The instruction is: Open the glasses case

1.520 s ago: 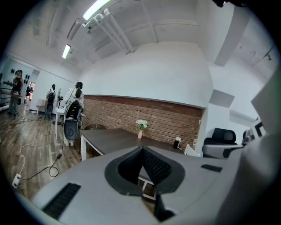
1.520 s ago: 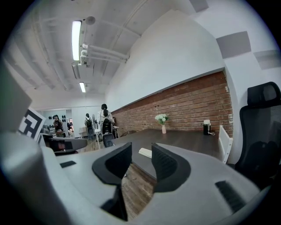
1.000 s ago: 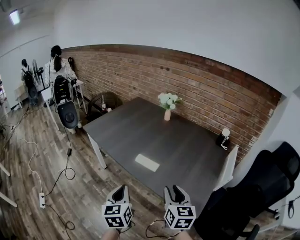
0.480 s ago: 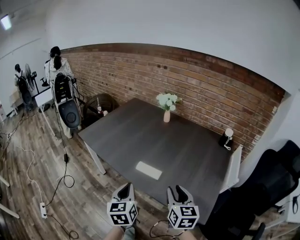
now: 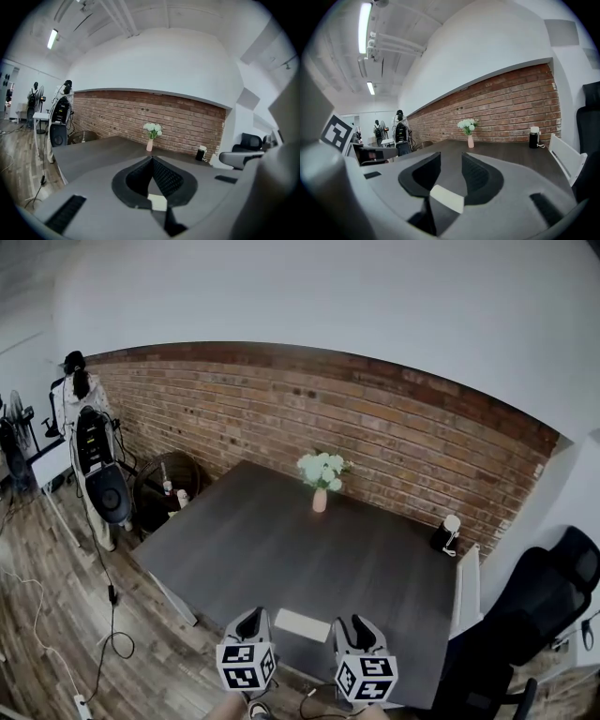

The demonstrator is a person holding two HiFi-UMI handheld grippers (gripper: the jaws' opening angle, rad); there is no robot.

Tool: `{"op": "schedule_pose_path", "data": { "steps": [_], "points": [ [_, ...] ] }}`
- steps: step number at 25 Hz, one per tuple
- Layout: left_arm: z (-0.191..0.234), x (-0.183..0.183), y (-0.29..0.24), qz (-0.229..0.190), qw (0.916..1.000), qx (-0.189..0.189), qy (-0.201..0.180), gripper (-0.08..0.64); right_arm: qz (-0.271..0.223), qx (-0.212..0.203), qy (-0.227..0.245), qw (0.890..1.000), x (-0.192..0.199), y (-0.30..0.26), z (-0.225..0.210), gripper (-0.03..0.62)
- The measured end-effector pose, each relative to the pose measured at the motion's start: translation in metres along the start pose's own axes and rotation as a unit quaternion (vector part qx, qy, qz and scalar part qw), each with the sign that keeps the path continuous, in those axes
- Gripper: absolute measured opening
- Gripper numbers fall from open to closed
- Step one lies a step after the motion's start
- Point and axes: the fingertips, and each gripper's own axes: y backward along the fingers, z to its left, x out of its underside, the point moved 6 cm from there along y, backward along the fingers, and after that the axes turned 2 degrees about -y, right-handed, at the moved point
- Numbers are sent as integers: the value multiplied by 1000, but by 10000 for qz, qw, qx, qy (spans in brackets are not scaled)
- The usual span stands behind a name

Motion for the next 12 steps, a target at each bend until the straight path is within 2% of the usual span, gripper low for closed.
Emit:
{"op": "schedule_pose_path", "data": {
  "steps": [12],
  "points": [
    [63,-33,-101,115,9973,732,1,-5,-12,838,-115,9964,-18,-78,20,143]
  ]
}}
